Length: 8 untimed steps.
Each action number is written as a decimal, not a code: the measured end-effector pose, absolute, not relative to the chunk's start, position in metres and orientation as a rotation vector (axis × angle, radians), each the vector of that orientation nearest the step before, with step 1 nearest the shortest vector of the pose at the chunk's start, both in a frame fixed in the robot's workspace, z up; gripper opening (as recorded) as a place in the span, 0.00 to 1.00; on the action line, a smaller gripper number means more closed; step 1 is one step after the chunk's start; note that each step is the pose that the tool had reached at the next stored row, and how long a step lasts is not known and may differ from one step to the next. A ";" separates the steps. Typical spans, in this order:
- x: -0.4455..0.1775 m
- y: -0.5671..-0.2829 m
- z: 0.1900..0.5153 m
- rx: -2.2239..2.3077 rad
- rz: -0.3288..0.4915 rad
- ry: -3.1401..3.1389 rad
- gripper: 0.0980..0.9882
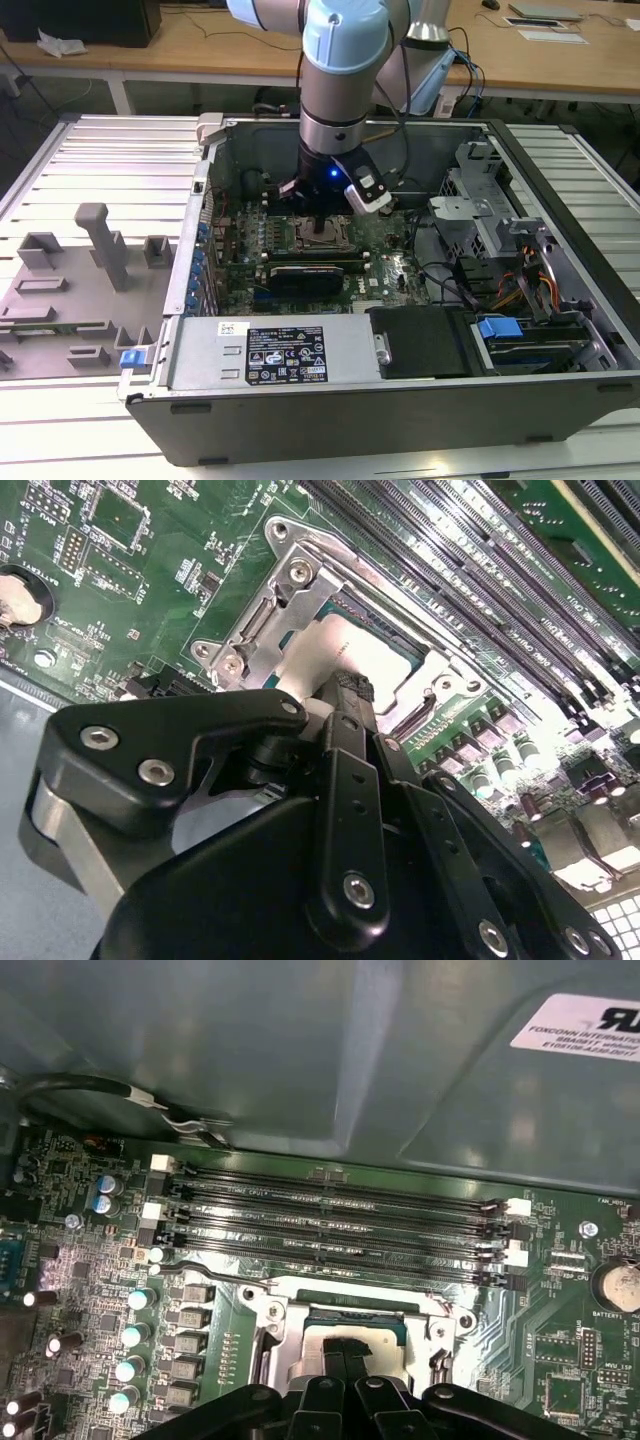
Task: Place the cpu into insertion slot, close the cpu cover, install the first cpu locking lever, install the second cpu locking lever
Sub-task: 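Close the cpu cover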
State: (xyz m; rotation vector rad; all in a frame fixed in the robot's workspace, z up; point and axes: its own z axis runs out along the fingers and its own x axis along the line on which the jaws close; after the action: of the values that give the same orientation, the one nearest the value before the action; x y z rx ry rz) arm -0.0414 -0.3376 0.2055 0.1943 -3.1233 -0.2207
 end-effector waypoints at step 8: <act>-0.040 -0.338 0.209 0.271 -0.223 -3.114 0.01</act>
State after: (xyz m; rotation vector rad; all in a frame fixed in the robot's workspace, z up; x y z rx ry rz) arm -0.0405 -0.3377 0.2087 0.2713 -3.1143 -0.2232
